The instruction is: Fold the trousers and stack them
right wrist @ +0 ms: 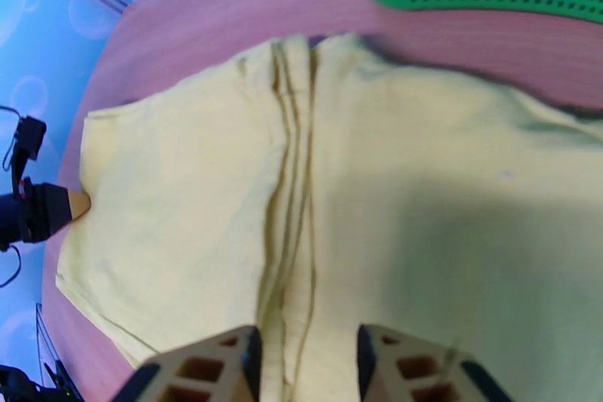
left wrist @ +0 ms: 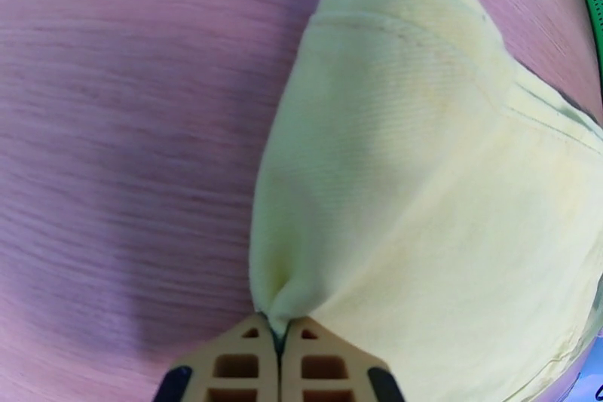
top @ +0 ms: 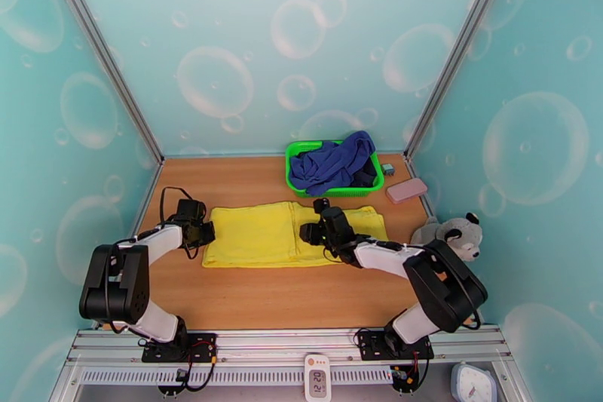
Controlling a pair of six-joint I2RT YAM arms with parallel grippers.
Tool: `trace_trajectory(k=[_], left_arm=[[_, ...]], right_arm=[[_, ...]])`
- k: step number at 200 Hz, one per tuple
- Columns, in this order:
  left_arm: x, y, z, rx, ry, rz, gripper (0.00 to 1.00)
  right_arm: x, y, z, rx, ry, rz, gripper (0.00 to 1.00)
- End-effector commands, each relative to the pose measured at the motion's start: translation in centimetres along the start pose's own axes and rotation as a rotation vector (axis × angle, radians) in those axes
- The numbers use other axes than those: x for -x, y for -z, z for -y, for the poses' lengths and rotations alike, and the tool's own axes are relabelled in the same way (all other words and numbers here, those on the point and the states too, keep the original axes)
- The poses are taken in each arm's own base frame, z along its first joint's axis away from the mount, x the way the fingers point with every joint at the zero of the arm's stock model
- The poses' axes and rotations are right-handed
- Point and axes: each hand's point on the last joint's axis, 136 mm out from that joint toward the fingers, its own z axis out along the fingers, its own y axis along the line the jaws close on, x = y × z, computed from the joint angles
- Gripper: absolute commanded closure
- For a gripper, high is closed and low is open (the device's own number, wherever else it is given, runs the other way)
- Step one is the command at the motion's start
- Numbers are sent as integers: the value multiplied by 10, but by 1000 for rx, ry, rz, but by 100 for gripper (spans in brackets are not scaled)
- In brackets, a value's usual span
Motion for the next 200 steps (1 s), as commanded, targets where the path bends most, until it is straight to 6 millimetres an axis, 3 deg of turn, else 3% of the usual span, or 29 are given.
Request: trace_trajectory(k=[1, 37, 71, 95, 123, 138, 160, 179, 200], left_arm=[[17, 40, -17, 103, -29, 5, 100], [48, 82, -41, 202, -11, 26, 100], [67, 104, -56, 269, -3, 85, 100], [80, 123, -76, 362, 26, 136, 100], [99, 146, -101, 440, 54, 190, 100], [108, 156, -112, 469, 62, 205, 100], [118, 171, -108, 459, 59, 219, 100], [120, 180, -76, 348, 27, 237, 100], [105, 177, -19, 122, -26, 192, 100]], right_arm=[[-8, 10, 18, -20, -15, -20, 56], [-36, 11, 44, -36, -88, -73, 56], [-69, 8, 48, -51, -177, -157, 59], [-99, 12, 34, -66, -213, -241, 60], [-117, 12, -10, 5, -208, -284, 60], [-109, 11, -32, 54, -181, -262, 59], [-71, 20, -42, 65, -146, -135, 57], [-33, 39, -32, 46, -97, -7, 52], [1, 62, -13, 50, -64, 126, 43]])
